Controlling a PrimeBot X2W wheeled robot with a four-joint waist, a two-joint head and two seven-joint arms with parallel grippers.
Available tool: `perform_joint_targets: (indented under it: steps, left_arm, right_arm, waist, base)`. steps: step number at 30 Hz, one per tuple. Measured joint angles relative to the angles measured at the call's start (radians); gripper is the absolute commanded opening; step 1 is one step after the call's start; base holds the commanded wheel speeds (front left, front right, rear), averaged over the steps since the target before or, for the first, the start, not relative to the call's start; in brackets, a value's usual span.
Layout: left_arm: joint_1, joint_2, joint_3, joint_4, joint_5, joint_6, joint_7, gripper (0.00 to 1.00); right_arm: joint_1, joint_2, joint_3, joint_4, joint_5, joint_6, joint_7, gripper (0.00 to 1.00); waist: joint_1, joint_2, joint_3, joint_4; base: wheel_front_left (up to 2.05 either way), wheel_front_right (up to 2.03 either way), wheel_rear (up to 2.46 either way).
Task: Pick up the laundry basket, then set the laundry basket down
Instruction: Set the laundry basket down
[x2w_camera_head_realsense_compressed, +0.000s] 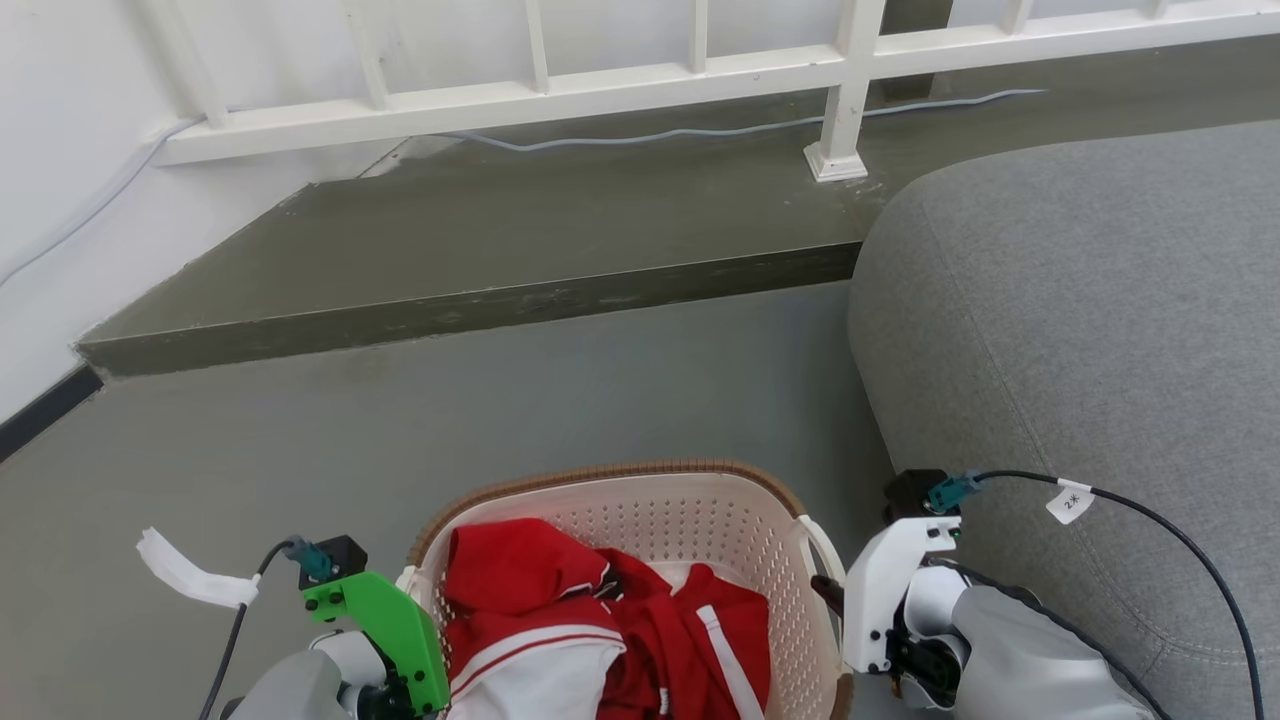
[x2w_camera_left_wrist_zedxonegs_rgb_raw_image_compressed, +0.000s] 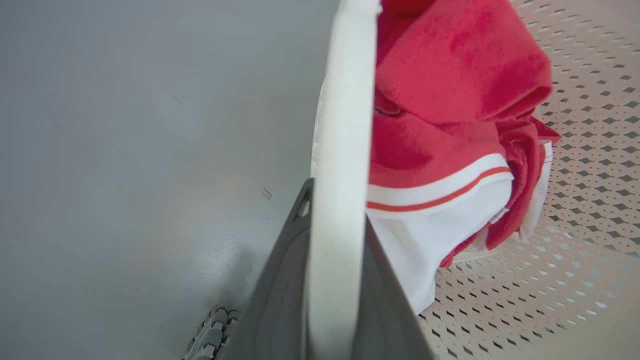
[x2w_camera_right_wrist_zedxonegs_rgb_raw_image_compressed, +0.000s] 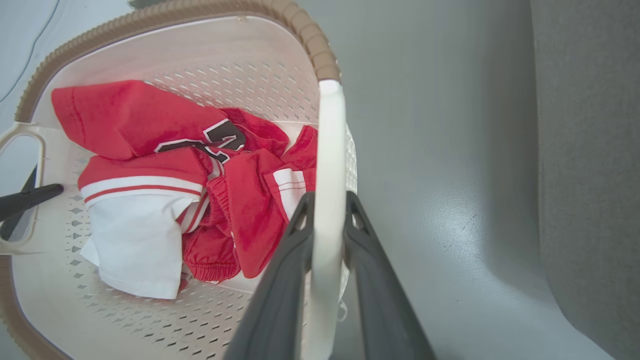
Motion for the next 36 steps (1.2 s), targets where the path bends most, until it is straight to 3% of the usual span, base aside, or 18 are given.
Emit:
perform_joint_targets:
  steps: [17, 36]
  left_arm:
    - [-0.024, -0.002, -0.005, -0.027, 0.007, 0.022, -0.073, 0.0]
    - [-0.174, -0.005, -0.029, -0.089, 0.037, 0.049, -0.172, 0.0]
  right_arm:
    - [-0.04, -0.011, 0.012, -0.014, 0.002, 0.0, -0.056, 0.0]
    - [-0.192, -0.049, 0.019, -0.036, -0.021, 0.0, -0.165, 0.0]
  waist:
    - [0.0, 0.0, 0.071, -0.002]
    - [0.0002, 0.0, 0.298, 0.003]
  base:
    - [0.0, 0.0, 0.0]
    - [0.0, 0.0, 0.0]
